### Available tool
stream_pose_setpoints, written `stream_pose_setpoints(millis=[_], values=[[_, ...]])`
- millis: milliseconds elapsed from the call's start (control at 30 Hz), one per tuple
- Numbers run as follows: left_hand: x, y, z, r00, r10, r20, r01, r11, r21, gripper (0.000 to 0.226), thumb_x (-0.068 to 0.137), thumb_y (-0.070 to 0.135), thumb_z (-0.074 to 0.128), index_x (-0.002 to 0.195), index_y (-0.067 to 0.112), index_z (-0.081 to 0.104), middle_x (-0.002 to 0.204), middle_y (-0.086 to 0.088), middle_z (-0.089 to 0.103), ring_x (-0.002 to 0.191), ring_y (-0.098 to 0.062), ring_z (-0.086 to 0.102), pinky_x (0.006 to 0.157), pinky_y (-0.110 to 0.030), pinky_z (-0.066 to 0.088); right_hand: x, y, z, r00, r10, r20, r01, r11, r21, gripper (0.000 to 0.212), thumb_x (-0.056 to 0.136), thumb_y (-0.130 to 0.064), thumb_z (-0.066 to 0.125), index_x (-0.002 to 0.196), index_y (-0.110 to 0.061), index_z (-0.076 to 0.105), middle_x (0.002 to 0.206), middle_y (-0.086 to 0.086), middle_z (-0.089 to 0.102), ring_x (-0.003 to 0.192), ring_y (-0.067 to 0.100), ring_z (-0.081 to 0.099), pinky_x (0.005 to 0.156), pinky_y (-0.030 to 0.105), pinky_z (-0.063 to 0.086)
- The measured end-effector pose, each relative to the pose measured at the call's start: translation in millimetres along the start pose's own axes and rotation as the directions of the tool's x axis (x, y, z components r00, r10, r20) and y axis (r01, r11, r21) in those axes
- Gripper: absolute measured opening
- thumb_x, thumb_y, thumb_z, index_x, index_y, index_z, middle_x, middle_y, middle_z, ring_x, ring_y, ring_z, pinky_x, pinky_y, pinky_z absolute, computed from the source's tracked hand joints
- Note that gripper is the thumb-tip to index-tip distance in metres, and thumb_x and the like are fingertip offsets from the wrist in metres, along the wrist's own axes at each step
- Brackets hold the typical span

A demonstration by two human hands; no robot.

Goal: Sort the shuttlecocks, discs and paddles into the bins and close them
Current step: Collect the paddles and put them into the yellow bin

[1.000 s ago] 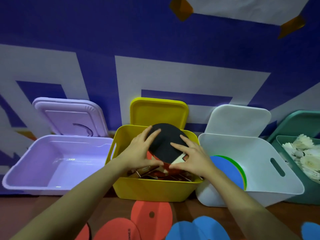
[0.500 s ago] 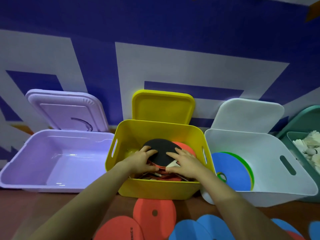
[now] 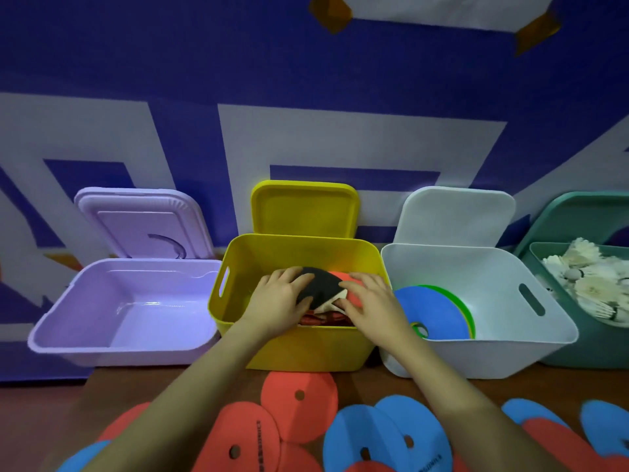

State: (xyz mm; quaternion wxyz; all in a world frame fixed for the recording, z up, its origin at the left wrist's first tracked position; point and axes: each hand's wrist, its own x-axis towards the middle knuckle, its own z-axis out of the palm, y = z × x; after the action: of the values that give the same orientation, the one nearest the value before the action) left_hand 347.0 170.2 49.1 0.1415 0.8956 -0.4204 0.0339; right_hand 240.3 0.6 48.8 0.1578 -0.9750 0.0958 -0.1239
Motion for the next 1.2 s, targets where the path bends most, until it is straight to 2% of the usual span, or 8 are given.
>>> stream_pose_setpoints(millis=[100,200,367,600,767,900,1033,1200], values=[[-18,31,-7,0.999,-0.012,-0.038,0.012,1.0,-0.017,0.05,0.096,0.039,0.044,0.143,0.027,0.034,0.149,0.001,0.033,0.134,-0.022,0.032,0.105,-0.034,0.028,-29,9,-15,0.99,-0.034,-0.134,0.042,0.997,0.063,0.038,0.089,-0.036,0.043,0.112,-0.016,0.066,0.119,0.001,0.06,0.113,0.022,0.051,0.093,0.039,0.045],[-37,73,-7,0.997,-0.024,-0.068,0.02,0.998,-0.057,0.049,0.095,0.037,0.046,0.142,0.028,0.036,0.147,0.001,0.037,0.133,-0.022,0.035,0.104,-0.034,0.03,-63,26,-30,0.981,-0.067,-0.183,0.083,0.994,0.077,0.036,0.087,-0.034,0.043,0.104,-0.014,0.068,0.108,0.002,0.064,0.101,0.025,0.058,0.083,0.039,0.048],[-66,148,15,0.997,-0.046,-0.07,0.04,0.996,-0.078,0.05,0.087,0.038,0.049,0.134,0.022,0.048,0.138,-0.003,0.048,0.123,-0.027,0.047,0.095,-0.037,0.04,-128,76,-51,0.977,-0.088,-0.192,0.111,0.987,0.112,0.039,0.083,-0.033,0.041,0.102,-0.011,0.068,0.101,0.004,0.066,0.091,0.027,0.06,0.079,0.036,0.05],[-97,266,67,0.991,-0.132,0.005,0.129,0.957,-0.259,0.05,0.086,0.038,0.048,0.132,0.018,0.051,0.134,-0.005,0.051,0.119,-0.028,0.05,0.095,-0.038,0.042,-236,162,-66,0.993,0.029,-0.116,-0.019,0.996,0.086,0.042,0.08,-0.037,0.042,0.099,-0.012,0.069,0.092,0.004,0.067,0.087,0.029,0.064,0.076,0.036,0.052],[-105,329,109,0.983,-0.156,0.1,0.182,0.911,-0.371,0.044,0.089,0.03,0.054,0.131,0.014,0.052,0.131,-0.007,0.052,0.117,-0.027,0.051,0.097,-0.037,0.041,-292,222,-63,0.967,0.248,0.064,-0.25,0.968,0.024,0.044,0.085,-0.036,0.048,0.12,-0.013,0.061,0.119,0.008,0.061,0.112,0.031,0.055,0.095,0.037,0.041],[-102,367,153,0.958,-0.146,0.247,0.225,0.917,-0.33,0.049,0.089,0.03,0.053,0.135,0.014,0.047,0.133,-0.011,0.048,0.12,-0.032,0.047,0.099,-0.04,0.039,-321,265,-52,0.839,0.478,0.26,-0.451,0.878,-0.16,0.063,0.09,-0.051,0.048,0.145,-0.027,0.029,0.15,0.013,0.027,0.134,0.033,0.03,0.109,0.037,0.024],[-101,396,195,0.884,-0.149,0.443,0.242,0.957,-0.161,0.062,0.091,0.04,0.047,0.147,0.025,0.025,0.151,-0.013,0.025,0.134,-0.036,0.029,0.11,-0.041,0.025,-337,293,-43,0.736,0.591,0.329,-0.553,0.806,-0.21,0.078,0.086,-0.064,0.044,0.148,-0.033,0.009,0.154,0.024,0.004,0.139,0.041,0.016,0.111,0.045,0.017],[-104,417,233,0.801,-0.122,0.586,0.217,0.972,-0.094,0.075,0.091,0.047,0.048,0.149,0.035,0.003,0.156,-0.015,0.003,0.139,-0.037,0.014,0.112,-0.046,0.015,-346,311,-29,0.707,0.593,0.385,-0.56,0.802,-0.206,0.076,0.087,-0.061,0.044,0.148,-0.034,0.008,0.153,0.024,0.009,0.139,0.038,0.019,0.111,0.043,0.016]])
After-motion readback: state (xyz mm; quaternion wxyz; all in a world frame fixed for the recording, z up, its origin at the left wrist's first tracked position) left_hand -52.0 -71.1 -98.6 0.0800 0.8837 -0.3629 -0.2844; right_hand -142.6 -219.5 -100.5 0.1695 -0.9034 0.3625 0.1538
